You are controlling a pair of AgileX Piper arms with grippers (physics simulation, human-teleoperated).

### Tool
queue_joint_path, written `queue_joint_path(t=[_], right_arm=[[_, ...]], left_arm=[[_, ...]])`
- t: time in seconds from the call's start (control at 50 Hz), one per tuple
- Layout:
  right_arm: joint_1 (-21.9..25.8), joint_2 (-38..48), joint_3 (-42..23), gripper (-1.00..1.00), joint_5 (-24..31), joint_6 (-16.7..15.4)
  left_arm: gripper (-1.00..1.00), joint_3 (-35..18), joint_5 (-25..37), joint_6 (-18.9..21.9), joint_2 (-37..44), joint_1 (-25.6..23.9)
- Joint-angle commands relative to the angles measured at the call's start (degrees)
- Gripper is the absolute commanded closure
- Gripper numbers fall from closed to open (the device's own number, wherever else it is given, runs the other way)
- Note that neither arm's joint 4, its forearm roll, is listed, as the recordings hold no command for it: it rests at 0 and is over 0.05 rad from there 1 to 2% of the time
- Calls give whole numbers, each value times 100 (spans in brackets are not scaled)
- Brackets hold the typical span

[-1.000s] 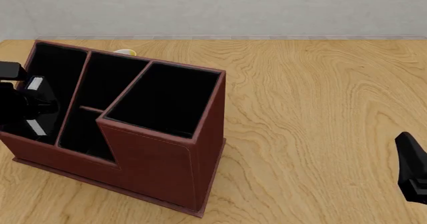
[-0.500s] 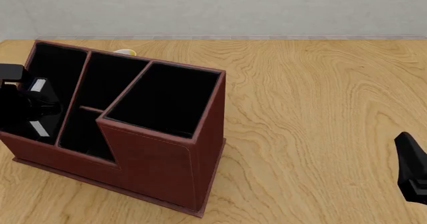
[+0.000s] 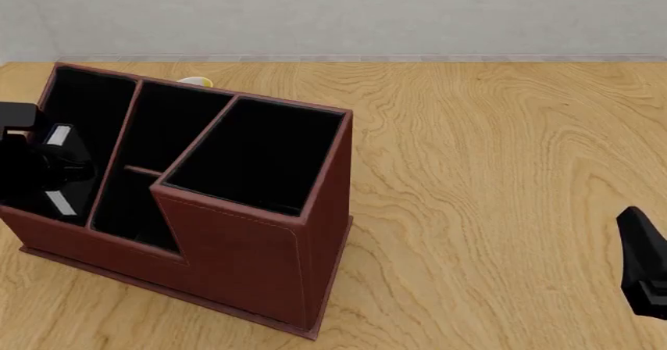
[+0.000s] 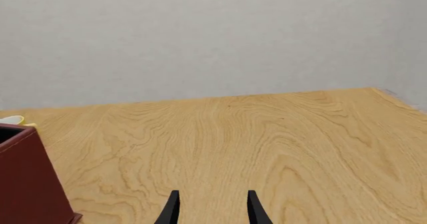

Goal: Pick up the book and place it in the left compartment of the caddy.

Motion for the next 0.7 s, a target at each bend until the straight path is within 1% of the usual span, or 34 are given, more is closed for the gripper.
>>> queue_joint_path(t=[0.02,0.2,0.22,0.7], right_arm=[[-9,-12,3,-100,5,3],[-6,-15,0,-100,11,3],[-6,-21,0,-100,15,2],[-19,-9,-23,-100,18,11]], left_arm=[[100,-35,-85,56,20,-3],[100,-12,-109,35,26,-19],[-100,-10,-108,45,29,-16],[-100,-6,-88,44,-19,-9]])
